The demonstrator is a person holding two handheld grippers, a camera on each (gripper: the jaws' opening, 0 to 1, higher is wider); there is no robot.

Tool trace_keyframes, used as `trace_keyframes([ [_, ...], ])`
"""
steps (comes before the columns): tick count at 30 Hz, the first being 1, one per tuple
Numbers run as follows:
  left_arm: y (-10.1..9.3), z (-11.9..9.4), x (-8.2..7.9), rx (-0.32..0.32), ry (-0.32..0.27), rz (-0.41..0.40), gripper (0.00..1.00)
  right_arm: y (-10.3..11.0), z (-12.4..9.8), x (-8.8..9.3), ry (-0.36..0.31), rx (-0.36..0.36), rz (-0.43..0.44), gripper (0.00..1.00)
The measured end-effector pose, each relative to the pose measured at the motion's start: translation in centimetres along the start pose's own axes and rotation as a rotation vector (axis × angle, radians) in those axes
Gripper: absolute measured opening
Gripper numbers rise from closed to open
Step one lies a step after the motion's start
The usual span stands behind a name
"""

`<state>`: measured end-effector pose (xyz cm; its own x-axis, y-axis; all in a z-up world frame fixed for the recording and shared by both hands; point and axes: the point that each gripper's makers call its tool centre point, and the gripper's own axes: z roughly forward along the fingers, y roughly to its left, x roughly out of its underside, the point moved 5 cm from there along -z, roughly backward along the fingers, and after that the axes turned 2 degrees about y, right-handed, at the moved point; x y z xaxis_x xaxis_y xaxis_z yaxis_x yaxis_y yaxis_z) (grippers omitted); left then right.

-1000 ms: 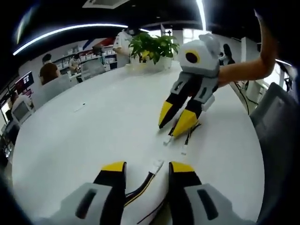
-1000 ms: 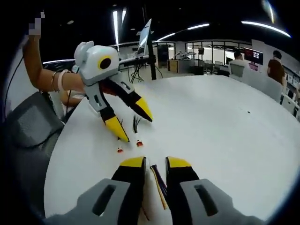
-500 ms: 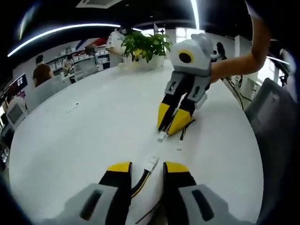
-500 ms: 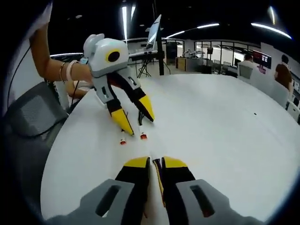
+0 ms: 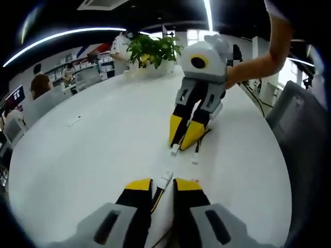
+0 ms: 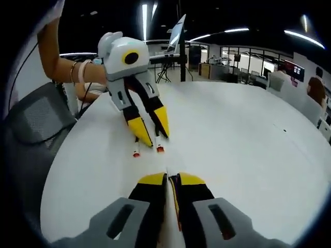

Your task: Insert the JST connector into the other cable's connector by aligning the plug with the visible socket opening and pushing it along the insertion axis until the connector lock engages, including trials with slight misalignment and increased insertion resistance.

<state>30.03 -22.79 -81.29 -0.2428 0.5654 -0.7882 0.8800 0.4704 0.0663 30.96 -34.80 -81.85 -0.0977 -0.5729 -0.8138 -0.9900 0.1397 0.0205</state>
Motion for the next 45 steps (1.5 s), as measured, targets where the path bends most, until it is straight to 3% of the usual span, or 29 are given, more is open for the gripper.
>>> trace_keyframes([
  [18,0.2,-0.02,-0.02,0.017,-0.018,0.023,0.01,-0.28,0.15,-0.03,0.0,-0.001,-0.023,0.05],
  [33,-0.04,-0.01,0.08,0.055,-0.035,0.122,0.0,-0.28,-0.05,0.0,-0.017,-0.022,-0.04,0.04],
  [45,-0.22,-0.01,0.0,0.092,-0.025,0.105,0.0,-0.5,0.02,0.17,-0.019,-0.053,-0.079,0.04],
])
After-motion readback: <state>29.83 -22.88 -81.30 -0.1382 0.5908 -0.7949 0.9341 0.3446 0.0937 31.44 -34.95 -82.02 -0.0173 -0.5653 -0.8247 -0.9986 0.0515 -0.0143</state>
